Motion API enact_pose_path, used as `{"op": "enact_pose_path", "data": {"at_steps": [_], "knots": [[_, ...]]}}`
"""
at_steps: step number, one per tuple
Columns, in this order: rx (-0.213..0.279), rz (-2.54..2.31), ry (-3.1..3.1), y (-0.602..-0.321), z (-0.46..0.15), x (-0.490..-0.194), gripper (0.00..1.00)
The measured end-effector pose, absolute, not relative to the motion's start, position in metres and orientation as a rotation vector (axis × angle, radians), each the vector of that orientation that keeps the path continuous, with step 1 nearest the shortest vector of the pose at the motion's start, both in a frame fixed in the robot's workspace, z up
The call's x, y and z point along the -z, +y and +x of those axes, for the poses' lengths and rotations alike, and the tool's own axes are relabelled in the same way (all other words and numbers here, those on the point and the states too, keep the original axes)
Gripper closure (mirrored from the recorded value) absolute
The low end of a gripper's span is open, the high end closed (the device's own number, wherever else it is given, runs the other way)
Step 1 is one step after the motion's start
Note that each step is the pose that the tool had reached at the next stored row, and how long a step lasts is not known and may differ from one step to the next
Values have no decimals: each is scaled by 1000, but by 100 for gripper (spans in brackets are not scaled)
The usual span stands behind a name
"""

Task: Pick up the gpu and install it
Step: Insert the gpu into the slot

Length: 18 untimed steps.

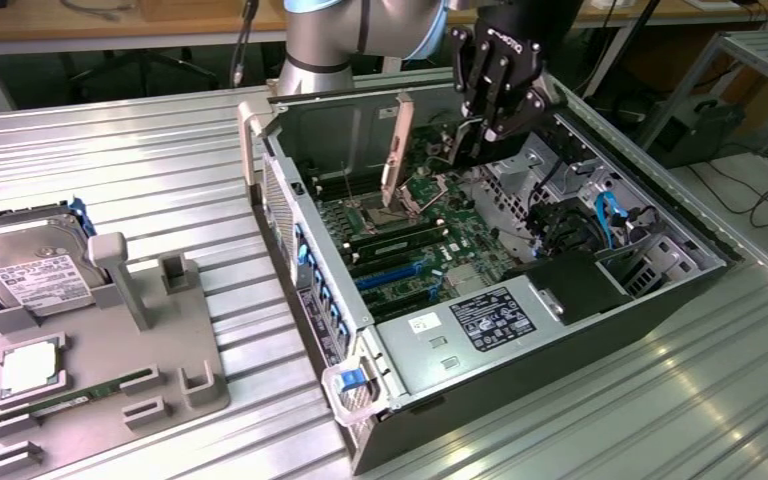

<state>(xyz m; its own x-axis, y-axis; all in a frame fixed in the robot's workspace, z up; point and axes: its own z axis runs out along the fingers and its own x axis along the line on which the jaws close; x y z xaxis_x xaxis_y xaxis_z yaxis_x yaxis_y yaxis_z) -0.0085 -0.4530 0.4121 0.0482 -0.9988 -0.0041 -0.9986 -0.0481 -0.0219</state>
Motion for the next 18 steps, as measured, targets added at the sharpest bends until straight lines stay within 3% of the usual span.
{"op": "enact_pose_path", "data": {"at_steps": [18], "knots": [[23,-2190,2224,-447,-12,-373,73]]}}
